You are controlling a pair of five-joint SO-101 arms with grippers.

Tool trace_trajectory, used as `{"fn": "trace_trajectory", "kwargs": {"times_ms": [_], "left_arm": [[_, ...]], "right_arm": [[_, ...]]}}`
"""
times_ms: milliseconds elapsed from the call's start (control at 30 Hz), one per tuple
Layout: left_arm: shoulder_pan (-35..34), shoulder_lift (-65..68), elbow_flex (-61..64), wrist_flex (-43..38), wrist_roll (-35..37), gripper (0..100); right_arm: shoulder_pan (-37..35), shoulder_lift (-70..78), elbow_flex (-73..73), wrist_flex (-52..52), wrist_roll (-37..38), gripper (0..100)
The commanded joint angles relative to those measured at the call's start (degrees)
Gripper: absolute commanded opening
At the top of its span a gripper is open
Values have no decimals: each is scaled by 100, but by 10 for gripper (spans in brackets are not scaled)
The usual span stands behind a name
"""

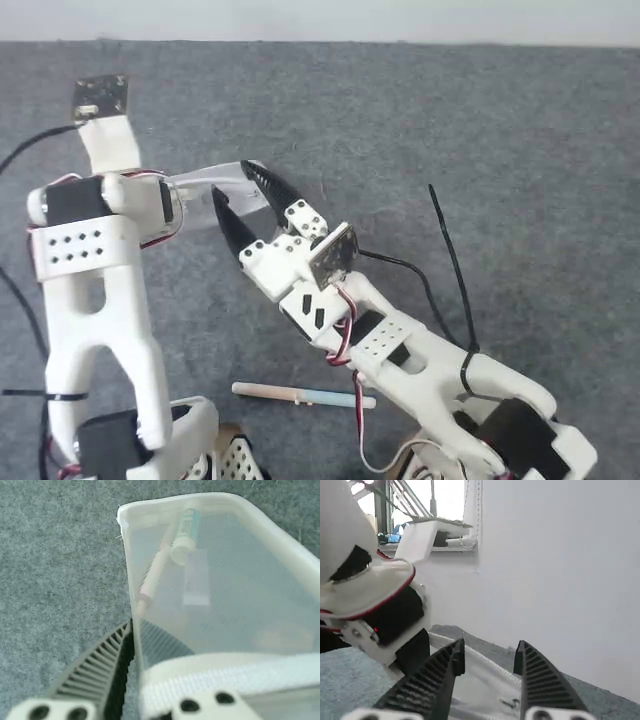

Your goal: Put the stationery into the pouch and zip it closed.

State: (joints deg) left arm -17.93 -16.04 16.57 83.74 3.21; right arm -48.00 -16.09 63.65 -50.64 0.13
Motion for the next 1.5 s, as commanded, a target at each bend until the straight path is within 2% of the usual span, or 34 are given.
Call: {"fn": "trace_trajectory", "kwargs": {"times_ms": [0,300,400,800,933,1233,1367,1467], "left_arm": [[-26,211,365,-114,-79,15],[-44,202,400,-123,-88,15],[-281,202,391,-141,-62,15],[-501,202,400,-229,-53,15],[-879,202,321,-273,141,15],[-1310,202,198,-281,404,15],[-1495,202,145,-281,536,15],[-1495,202,145,-281,536,15]], "right_arm": [[48,-48,-26,-84,211,146],[84,-207,255,-66,237,145],[84,-664,527,22,237,145],[57,-3433,615,4356,193,145],[57,-3969,431,5464,220,145],[48,-3626,-1178,8435,220,144],[-127,-3134,-1468,8954,255,144],[-268,-2633,-1486,8989,607,144]]}}
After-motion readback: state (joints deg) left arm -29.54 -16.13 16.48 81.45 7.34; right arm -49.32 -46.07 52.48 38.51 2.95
